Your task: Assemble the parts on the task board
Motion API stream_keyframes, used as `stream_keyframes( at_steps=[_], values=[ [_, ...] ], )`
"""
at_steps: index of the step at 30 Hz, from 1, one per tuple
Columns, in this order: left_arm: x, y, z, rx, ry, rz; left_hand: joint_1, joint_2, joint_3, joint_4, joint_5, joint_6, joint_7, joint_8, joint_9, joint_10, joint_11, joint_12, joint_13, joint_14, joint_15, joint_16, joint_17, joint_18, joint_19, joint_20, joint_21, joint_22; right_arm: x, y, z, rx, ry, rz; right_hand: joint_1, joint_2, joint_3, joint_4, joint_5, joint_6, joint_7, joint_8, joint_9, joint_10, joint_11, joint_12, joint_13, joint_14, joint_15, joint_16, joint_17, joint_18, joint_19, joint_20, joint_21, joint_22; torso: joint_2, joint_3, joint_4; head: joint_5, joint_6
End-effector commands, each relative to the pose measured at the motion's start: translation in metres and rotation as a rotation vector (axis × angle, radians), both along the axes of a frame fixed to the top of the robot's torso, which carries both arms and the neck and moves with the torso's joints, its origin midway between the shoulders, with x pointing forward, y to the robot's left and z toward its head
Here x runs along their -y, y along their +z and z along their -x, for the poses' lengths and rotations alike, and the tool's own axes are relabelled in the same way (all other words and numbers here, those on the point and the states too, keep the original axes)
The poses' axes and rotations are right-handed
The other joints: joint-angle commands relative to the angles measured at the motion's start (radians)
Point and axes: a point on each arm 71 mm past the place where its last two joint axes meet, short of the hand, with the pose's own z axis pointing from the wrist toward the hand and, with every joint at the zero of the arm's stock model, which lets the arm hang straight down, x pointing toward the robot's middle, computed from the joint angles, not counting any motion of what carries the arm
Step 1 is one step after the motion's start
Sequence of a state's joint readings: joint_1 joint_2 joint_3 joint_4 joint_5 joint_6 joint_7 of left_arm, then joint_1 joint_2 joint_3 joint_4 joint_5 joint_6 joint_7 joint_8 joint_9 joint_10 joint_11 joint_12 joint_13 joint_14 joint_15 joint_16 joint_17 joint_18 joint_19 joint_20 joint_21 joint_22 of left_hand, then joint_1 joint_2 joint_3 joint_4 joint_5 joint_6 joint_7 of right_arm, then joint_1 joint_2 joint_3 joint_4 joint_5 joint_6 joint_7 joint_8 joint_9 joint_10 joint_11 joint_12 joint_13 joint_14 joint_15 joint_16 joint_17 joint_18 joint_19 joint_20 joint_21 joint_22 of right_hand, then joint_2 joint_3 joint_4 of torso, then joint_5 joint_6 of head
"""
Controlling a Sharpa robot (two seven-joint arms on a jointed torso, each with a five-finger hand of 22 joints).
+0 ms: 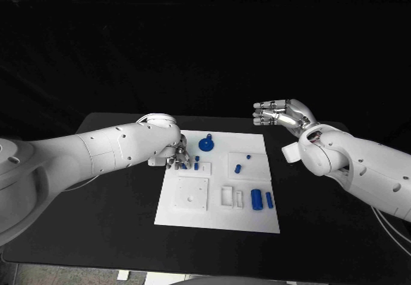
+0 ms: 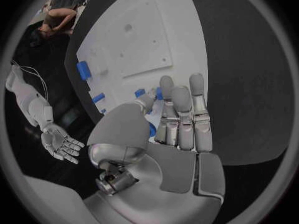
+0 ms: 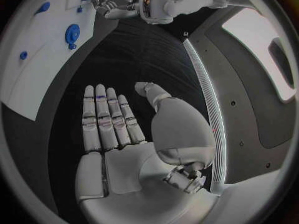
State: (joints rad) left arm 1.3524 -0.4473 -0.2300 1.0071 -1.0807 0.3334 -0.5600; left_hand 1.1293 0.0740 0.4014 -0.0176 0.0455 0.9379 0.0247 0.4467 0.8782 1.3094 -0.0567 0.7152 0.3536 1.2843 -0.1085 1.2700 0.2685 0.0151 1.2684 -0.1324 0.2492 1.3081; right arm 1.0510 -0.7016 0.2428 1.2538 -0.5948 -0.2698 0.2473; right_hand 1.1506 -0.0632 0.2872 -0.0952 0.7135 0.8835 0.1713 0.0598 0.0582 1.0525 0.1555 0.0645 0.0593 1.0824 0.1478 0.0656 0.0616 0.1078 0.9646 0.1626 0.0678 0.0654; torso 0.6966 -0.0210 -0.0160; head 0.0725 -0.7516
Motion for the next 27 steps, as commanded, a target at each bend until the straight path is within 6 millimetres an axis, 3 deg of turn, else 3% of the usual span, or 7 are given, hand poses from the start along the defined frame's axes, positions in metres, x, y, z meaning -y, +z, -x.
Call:
stream_keyframes(
  at_steps=[1, 7, 16, 18, 22, 26, 27],
  values=[
    [-0.0035, -0.0145, 0.0068, -0.052, 0.009, -0.041, 0.014, 0.029, 0.054, -0.056, 0.003, 0.008, -0.011, -0.005, -0.002, -0.001, -0.002, -0.001, -0.002, -0.004, -0.003, 0.002, -0.001, -0.015, -0.003, 0.001, 0.003, 0.018, -0.0018, 0.0003, 0.0007, 0.003, 0.018, -0.003, -0.002, 0.007, -0.004, 0.001, 0.004, -0.004, 0.0, -0.003, -0.002, -0.007, -0.002, -0.004, -0.001, -0.007, 0.001, -0.003, -0.001, 0.011, -0.004, 0.0, 0.0, -0.001, 0.0, 0.0005, -0.0008, -0.001, 0.001],
    [-0.0025, -0.0163, 0.0067, -0.057, 0.016, -0.033, -0.01, 0.02, 0.038, -0.029, 0.003, 0.01, -0.015, -0.006, -0.007, -0.001, -0.003, -0.002, -0.002, -0.004, -0.003, 0.0, -0.001, -0.015, -0.002, 0.002, 0.001, 0.017, -0.0017, 0.0003, 0.0007, 0.003, 0.018, -0.003, -0.002, 0.007, -0.004, 0.001, 0.004, -0.004, 0.0, -0.003, -0.002, -0.007, -0.002, -0.004, -0.001, -0.007, 0.001, -0.003, -0.001, 0.011, -0.004, 0.0, 0.0, -0.001, 0.0, 0.0008, -0.0013, -0.001, 0.001],
    [-0.0041, -0.0197, 0.0062, -0.063, 0.027, -0.029, -0.056, -0.021, -0.007, 0.003, 0.003, 0.024, -0.02, -0.025, -0.043, -0.003, -0.004, -0.004, -0.003, -0.004, -0.003, -0.005, -0.004, -0.015, 0.0, 0.003, -0.005, 0.014, -0.0011, 0.0003, 0.0009, 0.002, 0.018, -0.003, -0.002, 0.007, -0.004, 0.001, 0.004, -0.004, 0.0, -0.003, -0.002, -0.007, -0.002, -0.004, -0.001, -0.007, 0.001, -0.003, -0.001, 0.011, -0.004, 0.0, 0.0, -0.001, 0.0, 0.001, -0.001, -0.004, 0.0],
    [-0.0043, -0.02, 0.006, -0.062, 0.028, -0.028, -0.084, -0.039, -0.05, 0.019, 0.002, 0.033, -0.018, -0.024, -0.049, -0.003, -0.002, -0.004, -0.003, -0.006, -0.001, -0.007, -0.005, -0.015, -0.001, 0.005, -0.007, 0.014, -0.001, 0.0003, 0.0009, 0.002, 0.018, -0.003, -0.002, 0.007, -0.004, 0.001, 0.004, -0.004, 0.0, -0.003, -0.002, -0.007, -0.002, -0.004, -0.001, -0.007, 0.001, -0.003, -0.001, 0.011, -0.004, 0.0, 0.0, -0.001, 0.0, 0.0012, -0.0008, -0.005, 0.0],
    [-0.0048, -0.0202, 0.0055, -0.06, 0.032, -0.026, -0.065, -0.012, -0.166, 0.019, 0.003, 0.035, -0.019, -0.028, -0.076, -0.006, -0.002, -0.001, -0.002, -0.006, -0.001, -0.008, -0.008, -0.015, 0.003, 0.006, -0.014, 0.014, -0.0009, 0.0003, 0.001, 0.002, 0.019, -0.003, 0.0, 0.005, -0.004, 0.003, 0.005, -0.004, 0.0, -0.003, -0.002, -0.007, -0.002, -0.004, -0.001, -0.007, 0.001, -0.004, -0.001, 0.011, -0.005, 0.0, 0.0, -0.001, 0.0, 0.0008, -0.0006, -0.006, 0.0],
    [-0.0053, -0.0201, 0.0049, -0.056, 0.035, -0.025, -0.066, -0.01, -0.194, 0.024, 0.003, 0.036, -0.018, -0.028, -0.083, -0.007, -0.002, -0.001, -0.002, -0.006, -0.001, -0.008, -0.009, -0.015, 0.004, 0.006, -0.017, 0.014, -0.0009, 0.0001, 0.001, 0.001, 0.019, -0.002, 0.0, 0.005, -0.004, 0.003, 0.005, -0.004, 0.0, -0.003, -0.002, -0.007, -0.002, -0.004, -0.001, -0.007, 0.001, -0.004, -0.001, 0.011, -0.005, 0.0, 0.0, -0.001, 0.0, 0.0005, -0.0001, -0.007, -0.001],
    [-0.0054, -0.02, 0.0047, -0.055, 0.036, -0.025, -0.042, 0.017, -0.265, 0.025, 0.003, 0.036, -0.018, -0.022, -0.107, -0.007, -0.002, -0.002, -0.004, -0.006, -0.001, -0.007, -0.011, -0.015, 0.008, 0.006, -0.026, 0.016, -0.0008, 0.0, 0.001, 0.001, 0.019, -0.002, 0.0, 0.005, -0.004, 0.003, 0.005, -0.004, 0.0, -0.003, -0.002, -0.007, -0.002, -0.004, -0.001, -0.007, 0.001, -0.004, -0.001, 0.011, -0.005, 0.0, 0.0, -0.001, 0.0, 0.0005, -0.0001, -0.007, -0.001]
  ],
)
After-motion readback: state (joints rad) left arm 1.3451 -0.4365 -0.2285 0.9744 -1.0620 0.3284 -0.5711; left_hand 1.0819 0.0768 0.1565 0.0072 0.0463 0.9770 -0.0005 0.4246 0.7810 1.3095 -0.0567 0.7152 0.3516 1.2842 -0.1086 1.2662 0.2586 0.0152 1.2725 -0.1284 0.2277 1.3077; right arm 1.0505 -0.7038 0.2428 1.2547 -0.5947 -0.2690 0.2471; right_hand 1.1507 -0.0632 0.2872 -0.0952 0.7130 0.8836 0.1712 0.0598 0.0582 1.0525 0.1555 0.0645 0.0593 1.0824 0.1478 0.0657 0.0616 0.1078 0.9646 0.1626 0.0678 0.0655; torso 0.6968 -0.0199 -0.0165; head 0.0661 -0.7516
